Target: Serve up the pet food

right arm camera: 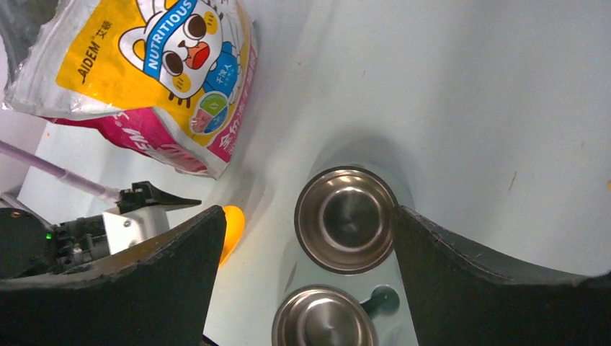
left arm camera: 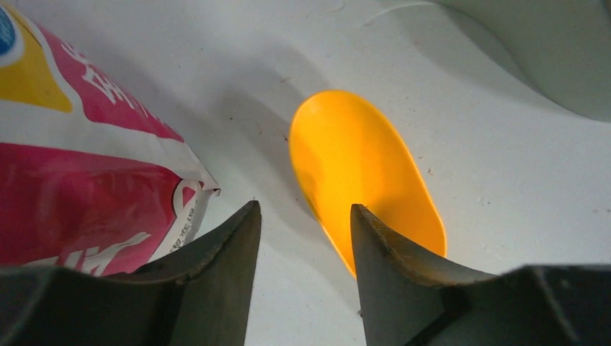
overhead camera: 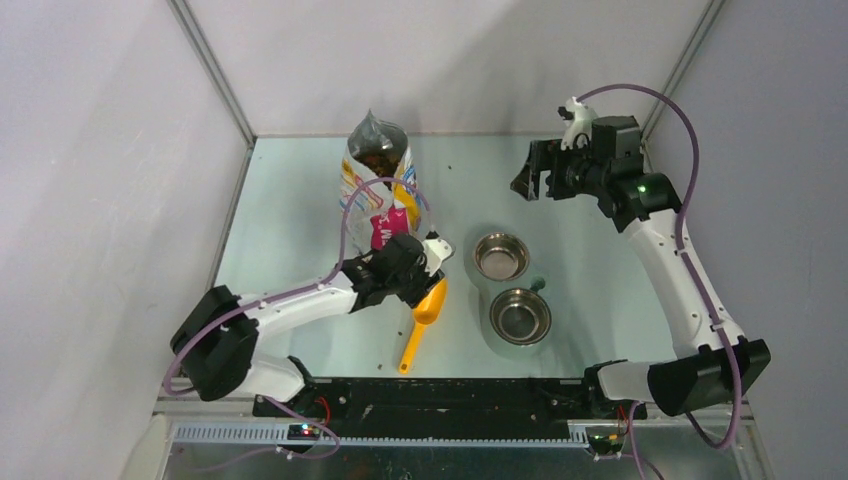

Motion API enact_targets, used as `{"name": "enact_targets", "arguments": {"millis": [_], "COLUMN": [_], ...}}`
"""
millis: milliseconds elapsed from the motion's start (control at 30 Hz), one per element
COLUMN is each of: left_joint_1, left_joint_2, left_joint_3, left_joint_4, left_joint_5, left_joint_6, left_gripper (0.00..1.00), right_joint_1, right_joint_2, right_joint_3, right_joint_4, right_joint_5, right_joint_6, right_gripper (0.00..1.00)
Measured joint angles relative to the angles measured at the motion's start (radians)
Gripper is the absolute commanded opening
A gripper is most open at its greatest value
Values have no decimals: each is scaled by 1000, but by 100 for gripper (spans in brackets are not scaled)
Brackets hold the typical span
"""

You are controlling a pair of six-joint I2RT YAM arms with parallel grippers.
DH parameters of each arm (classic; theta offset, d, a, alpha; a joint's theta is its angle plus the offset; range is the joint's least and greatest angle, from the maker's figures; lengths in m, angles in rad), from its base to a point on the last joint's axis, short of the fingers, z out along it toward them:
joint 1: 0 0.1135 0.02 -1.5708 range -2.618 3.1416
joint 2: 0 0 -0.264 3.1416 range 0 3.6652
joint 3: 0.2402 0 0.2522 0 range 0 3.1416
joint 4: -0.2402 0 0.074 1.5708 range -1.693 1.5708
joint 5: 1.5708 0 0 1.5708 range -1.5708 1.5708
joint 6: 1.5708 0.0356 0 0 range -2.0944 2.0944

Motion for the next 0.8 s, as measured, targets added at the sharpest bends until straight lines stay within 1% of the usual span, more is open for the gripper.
{"name": "enact_targets", "arguments": {"millis": [100, 167, 200, 233, 267, 300, 333, 400, 600, 700, 800], "left_joint_1": [-4, -4, -3, -3, -3, -3, -3, -3, 1, 23, 57], "left_joint_2": [46, 103, 127, 152, 172, 180, 184, 184, 141, 93, 60], "left_joint_3": [3, 17, 24, 32, 39, 45, 53, 75, 142, 189, 272], "left_joint_4": [-16, -50, -65, -81, -95, -101, -109, -123, -158, -172, -171], "left_joint_5": [-40, -58, -62, -62, -60, -53, -42, -11, 91, 153, 206], "left_joint_6": [-52, -87, -101, -113, -126, -136, -146, -154, -146, -103, -60], "left_gripper": [46, 39, 32, 27, 17, 13, 4, 1, 0, 0, 0], "right_joint_1": [-28, -45, -53, -59, -65, -70, -74, -79, -84, -85, -86], "right_joint_2": [-21, -31, -35, -39, -40, -42, -42, -44, -50, -47, -35], "right_joint_3": [-32, -53, -63, -72, -78, -82, -84, -84, -84, -73, -35], "right_joint_4": [3, 3, 2, 2, 2, 2, 2, 2, 2, 0, 1], "right_joint_5": [-1, -3, -5, -8, -9, -10, -11, -13, -17, -16, -14], "right_joint_6": [19, 29, 36, 41, 47, 50, 54, 55, 57, 56, 51], "right_gripper": [86, 85, 85, 85, 85, 84, 84, 84, 83, 82, 82]}}
